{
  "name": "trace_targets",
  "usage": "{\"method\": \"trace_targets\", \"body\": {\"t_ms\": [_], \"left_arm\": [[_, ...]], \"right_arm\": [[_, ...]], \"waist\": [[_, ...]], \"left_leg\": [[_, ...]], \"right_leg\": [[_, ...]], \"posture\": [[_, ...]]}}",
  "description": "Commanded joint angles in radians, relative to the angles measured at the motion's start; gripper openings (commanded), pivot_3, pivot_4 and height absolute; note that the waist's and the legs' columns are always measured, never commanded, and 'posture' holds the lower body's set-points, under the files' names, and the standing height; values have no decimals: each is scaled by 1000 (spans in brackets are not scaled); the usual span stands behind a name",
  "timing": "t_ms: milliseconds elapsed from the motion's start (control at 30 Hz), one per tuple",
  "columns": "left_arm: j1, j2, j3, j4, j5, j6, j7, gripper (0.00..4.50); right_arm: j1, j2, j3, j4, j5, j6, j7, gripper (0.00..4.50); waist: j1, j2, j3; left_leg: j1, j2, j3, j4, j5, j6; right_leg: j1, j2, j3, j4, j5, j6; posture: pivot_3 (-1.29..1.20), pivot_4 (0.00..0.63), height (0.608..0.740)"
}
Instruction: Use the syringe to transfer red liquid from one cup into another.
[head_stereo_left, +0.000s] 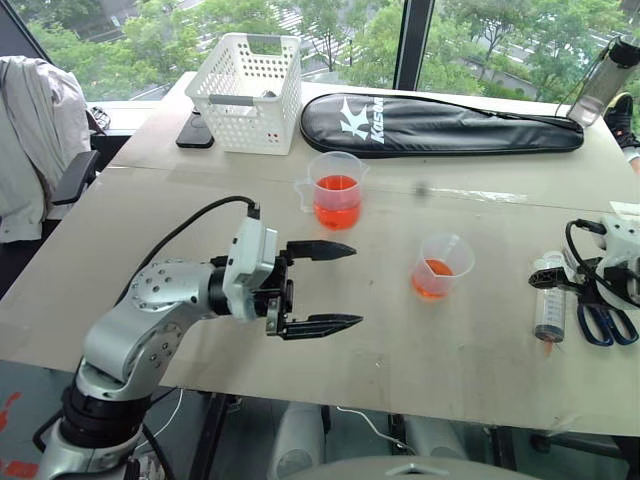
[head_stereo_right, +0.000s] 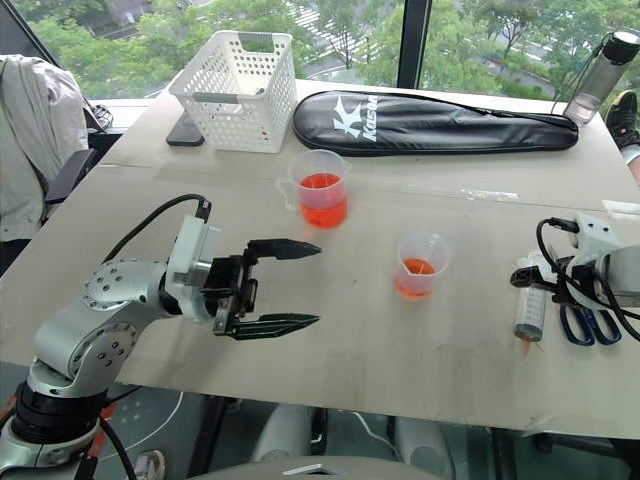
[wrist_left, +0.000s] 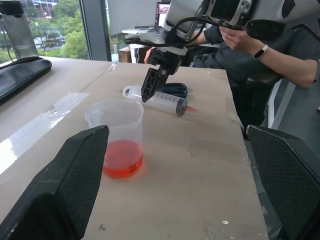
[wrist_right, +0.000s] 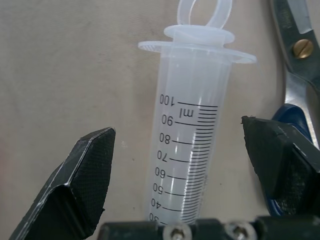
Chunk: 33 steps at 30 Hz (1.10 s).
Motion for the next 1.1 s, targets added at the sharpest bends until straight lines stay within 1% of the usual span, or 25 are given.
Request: {"method": "trace_targets", "body": {"t_ms": [33,67,100,233,267,400,500,567,633,700,733,800,833,900,933,1000,1033,1100], "left_arm": [[1,6,30,-43,-33,6,14,4500],[1,3,35,-45,-42,12,23,4500],[1,2,39,-46,-48,16,30,4500],[4,5,38,-51,-52,17,37,4500],[8,6,38,-53,-52,16,38,4500],[16,7,46,-56,-54,16,50,4500],[22,4,48,-53,-53,13,56,4500],[22,-9,50,-48,-56,18,80,4500],[17,-25,63,-37,-71,31,114,4500],[9,-45,78,-22,-87,40,147,4500],[0,-59,86,-9,-101,53,172,4500],[-17,-77,93,8,-118,68,204,4500],[-35,-92,96,21,-130,77,225,4500],[-78,-118,112,56,-162,99,263,4500],[-98,-127,119,75,-170,105,275,4500],[-133,-142,131,107,-178,112,296,4500],[-151,-149,135,126,-161,99,310,4500],[-179,-156,145,148,-144,85,326,4500]], "right_arm": [[-19,11,-1,27,17,-3,-29,4379],[-18,18,-2,34,17,-2,-37,3875],[-18,25,-3,41,17,-2,-44,3649],[-17,62,0,76,17,1,-69,1782],[-14,69,-3,89,17,4,-67,1471],[-3,62,-15,92,17,25,-49,1453],[12,17,-8,52,17,40,-10,1453],[26,-41,-33,-45,17,55,90,1452],[18,-58,-113,-127,17,30,219,1452],[-35,-62,-190,-174,17,-10,341,1451],[-91,-68,-213,-204,17,-17,430,1451],[-197,-59,-225,-236,17,-37,542,1451],[-275,-33,-215,-239,17,-53,585,1451],[-451,62,-160,-230,17,-101,593,1450],[-515,117,-128,-222,17,-136,551,1450],[-590,201,-62,-212,-6,-209,453,1449],[-614,314,-45,-214,-114,-310,421,1449],[-640,471,-7,-225,-284,-424,404,1449]], "waist": [[0,0,0],[0,0,0],[0,0,0],[-1,0,0],[-2,-1,0],[-1,-3,-2],[1,-3,-2],[3,-1,-1],[2,1,0],[-6,2,1],[-6,2,1],[-6,3,2],[-6,4,2],[-4,2,1],[-4,3,1],[-4,1,1],[-4,1,0],[-7,0,0]], "left_leg": [[0,0,0,0,0,0],[0,0,0,0,0,0],[0,0,0,0,0,0],[0,0,0,0,0,0],[0,0,0,0,0,0],[1,0,0,0,0,0],[0,0,0,1,0,0],[0,0,0,0,0,0],[-1,0,1,0,0,0],[0,0,1,0,0,0],[0,1,1,0,0,0],[1,1,0,0,0,0],[1,1,0,0,0,0],[1,2,-1,0,0,0],[2,3,-2,0,0,0],[1,3,-2,0,0,0],[0,3,-2,0,0,0],[0,2,-1,0,0,0]], "right_leg": [[0,0,0,0,0,0],[0,0,0,0,0,0],[0,0,1,0,0,0],[0,0,1,0,0,0],[0,0,1,0,0,0],[0,1,1,0,0,0],[0,1,1,0,0,0],[0,1,1,0,0,0],[0,0,2,0,0,0],[-1,1,2,0,0,0],[-1,1,3,0,0,1],[-1,3,2,0,-2,4],[-1,3,3,0,-2,4],[-1,4,2,0,-2,4],[-1,5,2,0,-2,4],[-1,5,2,0,-2,3],[-1,5,2,0,0,0],[-1,5,3,0,1,-1]], "posture": [[0,150,724],[0,150,724],[0,150,724],[0,150,724],[0,150,724],[0,150,724],[0,150,724],[0,150,724],[0,150,724],[0,150,724],[0,150,724],[0,150,724],[0,150,724],[0,150,724],[0,150,724],[0,150,724],[0,150,724],[0,150,724]]}}
